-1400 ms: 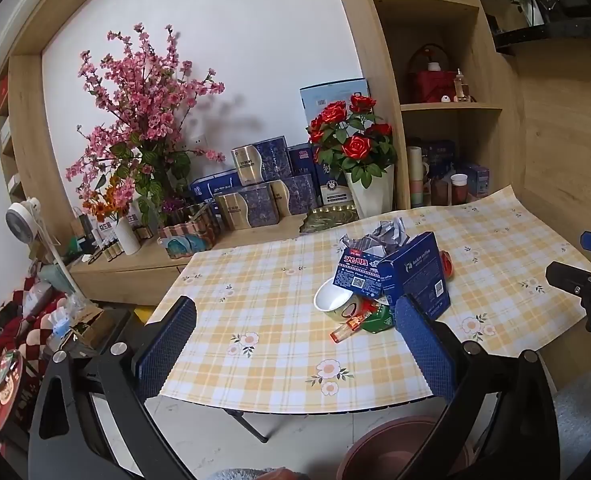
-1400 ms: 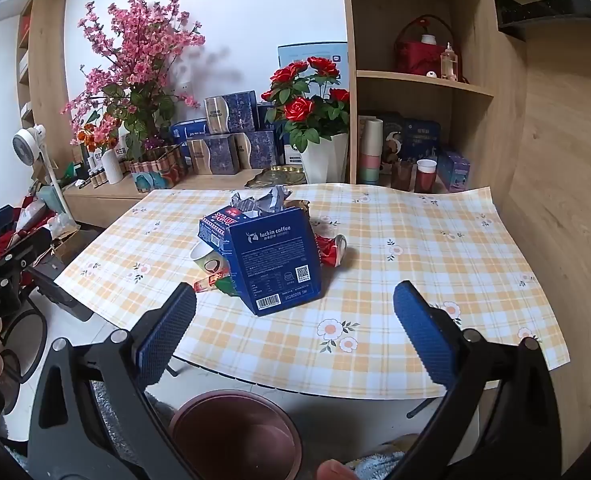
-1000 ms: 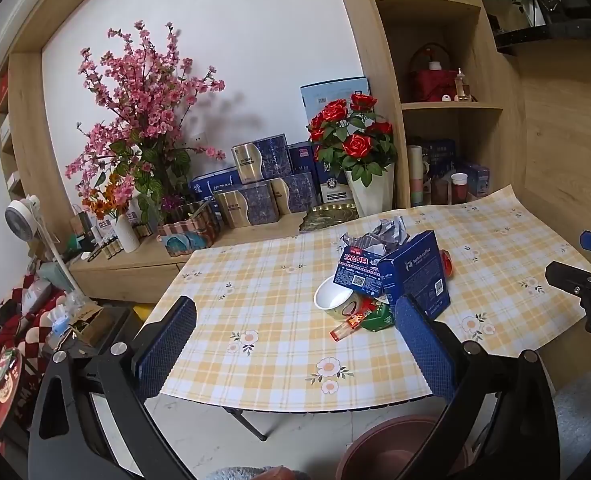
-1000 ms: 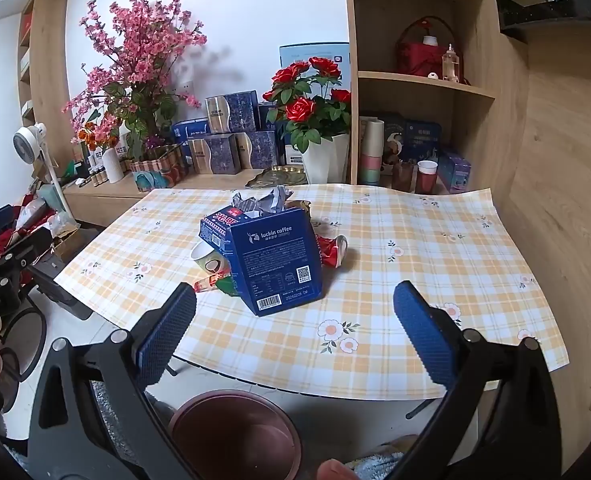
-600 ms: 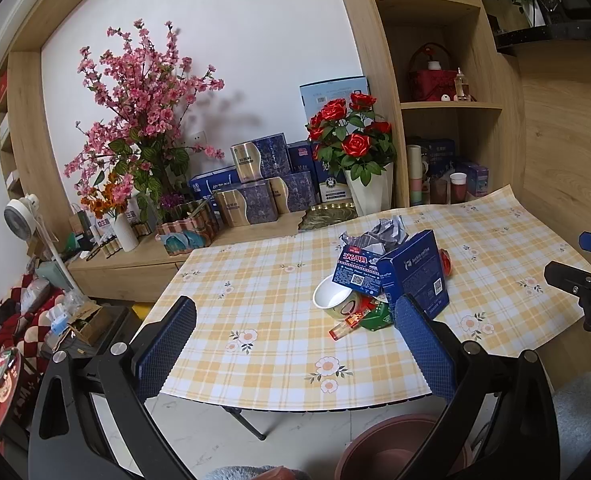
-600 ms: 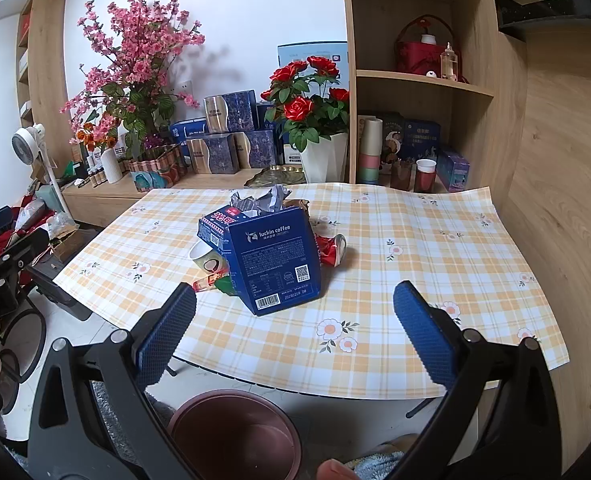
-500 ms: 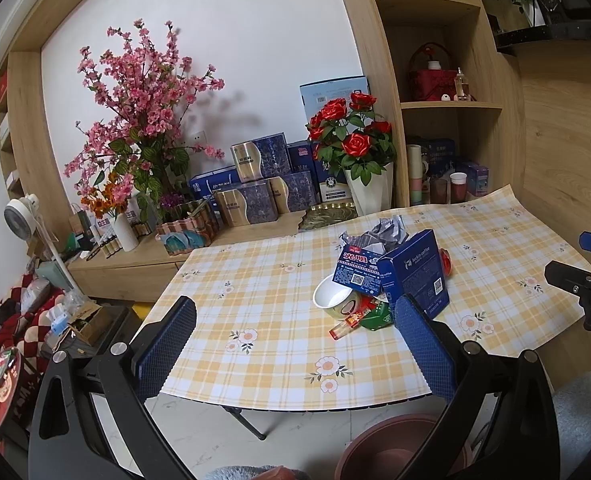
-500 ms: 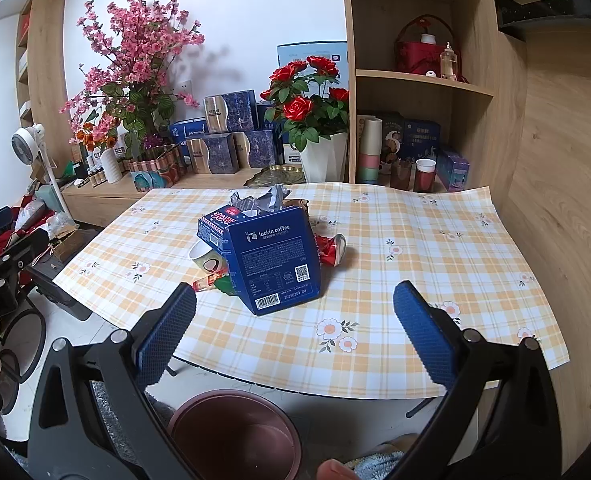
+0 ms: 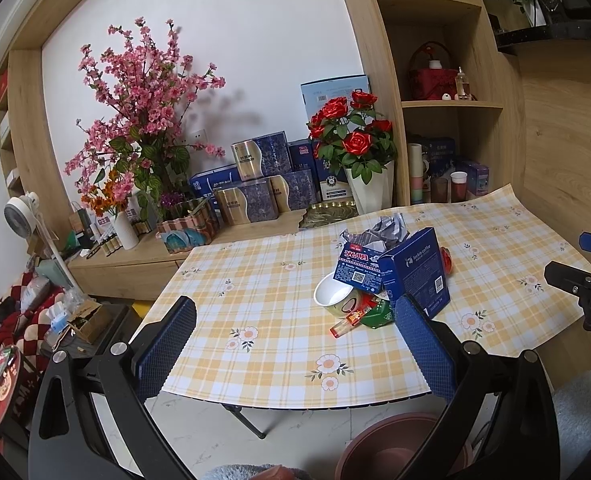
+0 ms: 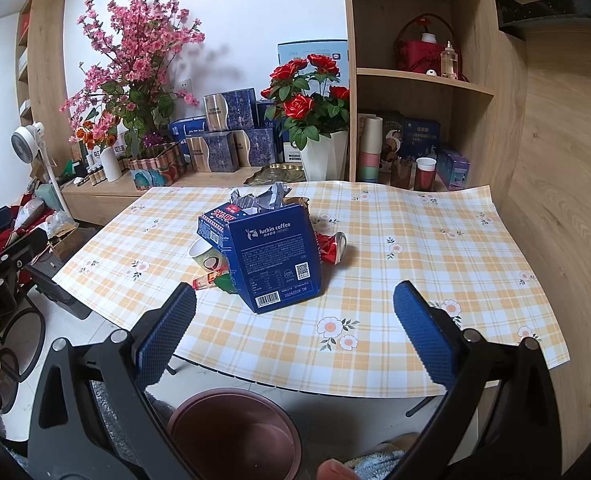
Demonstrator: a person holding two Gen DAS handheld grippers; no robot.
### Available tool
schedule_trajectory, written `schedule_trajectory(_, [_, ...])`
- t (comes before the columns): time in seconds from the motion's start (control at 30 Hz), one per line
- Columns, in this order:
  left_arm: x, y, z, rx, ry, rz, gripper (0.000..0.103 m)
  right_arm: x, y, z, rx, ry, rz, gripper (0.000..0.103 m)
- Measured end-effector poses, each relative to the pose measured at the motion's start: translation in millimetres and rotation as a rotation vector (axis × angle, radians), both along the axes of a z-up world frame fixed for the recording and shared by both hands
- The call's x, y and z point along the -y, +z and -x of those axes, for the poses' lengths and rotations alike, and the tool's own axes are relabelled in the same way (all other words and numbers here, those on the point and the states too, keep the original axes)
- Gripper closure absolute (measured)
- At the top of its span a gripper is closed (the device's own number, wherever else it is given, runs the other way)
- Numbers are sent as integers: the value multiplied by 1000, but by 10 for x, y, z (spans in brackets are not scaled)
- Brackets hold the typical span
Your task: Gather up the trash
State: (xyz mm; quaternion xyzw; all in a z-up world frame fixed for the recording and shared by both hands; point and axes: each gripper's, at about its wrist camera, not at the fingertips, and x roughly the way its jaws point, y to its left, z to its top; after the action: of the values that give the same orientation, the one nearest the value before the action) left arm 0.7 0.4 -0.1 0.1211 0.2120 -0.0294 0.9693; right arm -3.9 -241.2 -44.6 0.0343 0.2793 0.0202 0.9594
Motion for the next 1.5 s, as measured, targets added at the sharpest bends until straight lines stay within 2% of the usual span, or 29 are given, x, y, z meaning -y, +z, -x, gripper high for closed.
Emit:
schedule_trajectory(1.2, [1,-1,-4,-8,1,1,5,7,-26,-7,-5,1,3,6])
schedule_trajectory(1.27, [-2,-222,-27,-10,0,3,5,18,-36,-11,-7,0,3,6])
schedule_trajectory(1.4, [-20,-252,-15,-13,1,3,5,38,-72,-7,-11,2,1,6])
schedule_trajectory(1.43, [-37,-255,-14,-17,2,4,5,-67,-194,-31,-15,4,3,6])
schedule_trajectory(1.5, [-54,-294,-76,-25,6,7,5,-72,-240,-41,-21,7,0,6])
